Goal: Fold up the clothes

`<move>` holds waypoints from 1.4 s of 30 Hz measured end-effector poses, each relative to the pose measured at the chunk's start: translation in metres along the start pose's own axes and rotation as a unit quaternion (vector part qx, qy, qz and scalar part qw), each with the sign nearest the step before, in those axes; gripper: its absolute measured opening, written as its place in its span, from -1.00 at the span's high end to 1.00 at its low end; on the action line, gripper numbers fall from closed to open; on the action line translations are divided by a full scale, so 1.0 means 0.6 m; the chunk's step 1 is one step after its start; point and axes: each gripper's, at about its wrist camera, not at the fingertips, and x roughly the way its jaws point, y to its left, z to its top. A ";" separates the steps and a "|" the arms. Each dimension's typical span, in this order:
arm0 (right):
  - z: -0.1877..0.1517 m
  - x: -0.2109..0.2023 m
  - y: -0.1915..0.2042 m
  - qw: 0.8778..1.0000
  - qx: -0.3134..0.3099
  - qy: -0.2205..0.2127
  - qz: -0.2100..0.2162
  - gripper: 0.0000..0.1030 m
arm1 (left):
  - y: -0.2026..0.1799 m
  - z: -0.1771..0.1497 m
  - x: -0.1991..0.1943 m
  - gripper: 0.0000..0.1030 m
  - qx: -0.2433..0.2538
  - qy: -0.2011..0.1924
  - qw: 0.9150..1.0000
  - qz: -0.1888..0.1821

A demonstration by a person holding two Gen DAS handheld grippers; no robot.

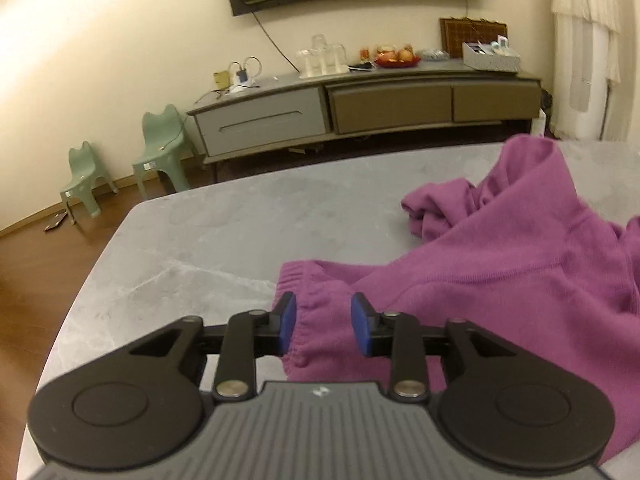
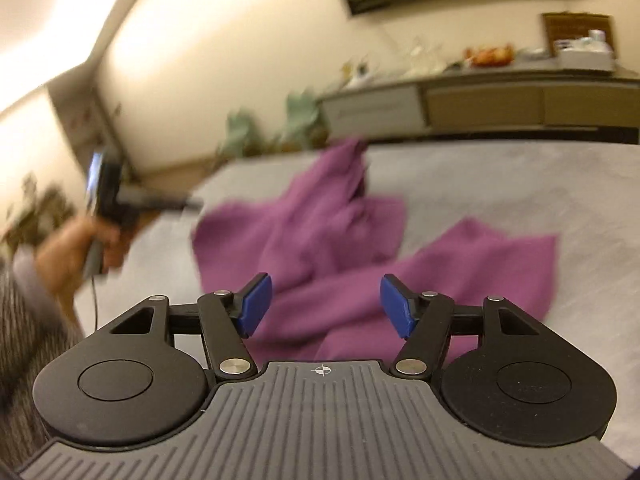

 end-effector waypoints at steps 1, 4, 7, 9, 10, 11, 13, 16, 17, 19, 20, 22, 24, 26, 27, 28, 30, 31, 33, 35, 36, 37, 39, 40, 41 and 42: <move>0.013 0.001 -0.015 0.999 0.004 -0.012 -0.033 -0.41 | -0.003 0.004 0.005 0.34 0.001 0.002 1.000 0.001; 0.039 0.038 -0.062 0.992 -0.001 -0.003 -0.129 -0.61 | -0.014 0.013 0.028 0.13 0.011 0.009 1.000 0.004; 0.049 0.106 -0.105 0.977 -0.016 0.044 -0.207 -0.58 | -0.024 0.018 0.048 0.05 0.024 0.016 1.000 0.010; 0.049 0.134 -0.117 0.976 -0.007 0.058 -0.210 -0.43 | -0.024 0.018 0.055 0.03 0.018 0.014 1.000 0.019; 0.049 0.141 -0.117 0.976 -0.005 0.057 -0.210 -0.40 | -0.019 0.018 0.058 -0.01 0.008 0.009 1.000 0.022; 0.051 0.137 -0.108 0.979 -0.004 0.046 -0.200 -0.42 | -0.010 0.018 0.060 -0.05 -0.010 0.007 1.000 0.025; 0.064 0.135 -0.085 0.986 0.007 0.026 -0.164 -0.59 | 0.013 0.019 0.060 -0.07 -0.046 0.009 0.999 0.025; 0.092 0.176 -0.056 0.992 0.055 0.015 -0.110 -0.70 | 0.042 0.022 0.063 -0.09 -0.087 0.015 0.996 0.026; 0.104 0.198 -0.047 0.993 0.072 0.016 -0.095 -0.70 | 0.050 0.022 0.064 -0.09 -0.096 0.018 0.995 0.025; 0.136 0.270 -0.031 0.993 0.087 0.030 -0.073 -0.70 | 0.061 0.021 0.064 -0.09 -0.105 0.020 0.994 0.024; 0.152 0.310 -0.021 0.993 0.091 0.036 -0.067 -0.71 | 0.066 0.020 0.063 -0.09 -0.110 0.020 0.993 0.024; 0.180 0.393 -0.001 0.992 0.096 0.051 -0.062 -0.71 | 0.071 0.023 0.059 -0.11 -0.115 0.016 0.993 0.019; 0.199 0.474 0.019 0.992 0.091 0.078 -0.045 -0.73 | 0.073 0.026 0.054 -0.12 -0.118 0.011 0.993 0.015; 0.201 0.549 0.035 0.986 0.091 0.136 -0.028 0.22 | 0.075 0.029 0.050 -0.12 -0.122 0.006 0.993 0.010; 0.200 0.578 0.044 0.982 0.086 0.168 -0.024 0.71 | 0.076 0.031 0.048 -0.12 -0.123 0.004 0.992 0.007; 0.203 0.582 0.059 0.981 0.064 0.180 -0.027 0.89 | 0.077 0.033 0.045 -0.12 -0.125 0.001 0.992 0.005; 0.221 0.535 0.097 0.990 0.005 0.136 -0.040 0.90 | 0.079 0.036 0.038 -0.12 -0.127 -0.006 0.992 0.001; 0.235 0.481 0.117 0.995 -0.012 0.085 -0.050 0.90 | 0.080 0.037 0.029 -0.12 -0.129 -0.012 0.992 -0.001; 0.236 0.334 0.172 0.993 -0.079 -0.031 -0.076 0.90 | 0.083 0.039 0.012 -0.13 -0.134 -0.026 0.991 -0.007; 0.190 0.209 0.217 0.982 -0.128 -0.088 -0.105 0.89 | 0.082 0.040 0.003 -0.15 -0.140 -0.030 0.990 -0.012; 0.155 0.166 0.226 0.981 -0.130 -0.089 -0.115 0.89 | 0.078 0.040 0.003 -0.15 -0.140 -0.029 0.990 -0.014; 0.113 0.140 0.229 0.980 -0.131 -0.076 -0.130 0.82 | 0.073 0.040 0.004 -0.15 -0.139 -0.026 0.990 -0.016; 0.027 0.133 0.218 0.974 -0.145 -0.014 -0.171 0.41 | 0.052 0.036 0.010 -0.15 -0.123 -0.014 0.992 -0.021; -0.015 0.137 0.202 0.971 -0.145 0.029 -0.187 0.19 | 0.040 0.033 0.013 -0.15 -0.112 -0.007 0.993 -0.025; -0.047 0.135 0.183 0.970 -0.129 0.059 -0.197 0.18 | 0.026 0.031 0.015 -0.15 -0.101 0.000 0.995 -0.027; -0.071 0.128 0.160 0.972 -0.096 0.076 -0.201 0.18 | 0.011 0.028 0.015 -0.15 -0.090 0.006 0.996 -0.026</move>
